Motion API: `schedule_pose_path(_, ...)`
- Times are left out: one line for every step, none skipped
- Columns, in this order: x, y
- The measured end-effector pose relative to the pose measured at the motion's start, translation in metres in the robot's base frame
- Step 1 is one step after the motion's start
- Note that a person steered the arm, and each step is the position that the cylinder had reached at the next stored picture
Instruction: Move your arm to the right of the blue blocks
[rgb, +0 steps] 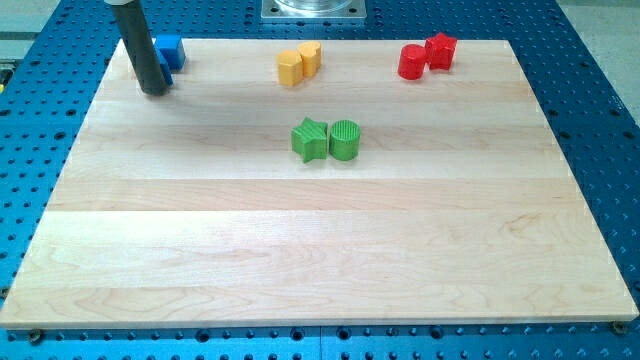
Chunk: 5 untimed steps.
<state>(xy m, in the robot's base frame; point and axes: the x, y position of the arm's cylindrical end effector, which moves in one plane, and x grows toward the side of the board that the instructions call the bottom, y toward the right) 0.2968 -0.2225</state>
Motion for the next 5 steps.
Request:
schedule_pose_path(0.001,0.001)
schedule_pose_path(0.001,0.001)
schedule_pose_path(0.022,0.029)
schedule_pose_path(-0.018,0.094)
schedule_pose_path(-0.087,0.125)
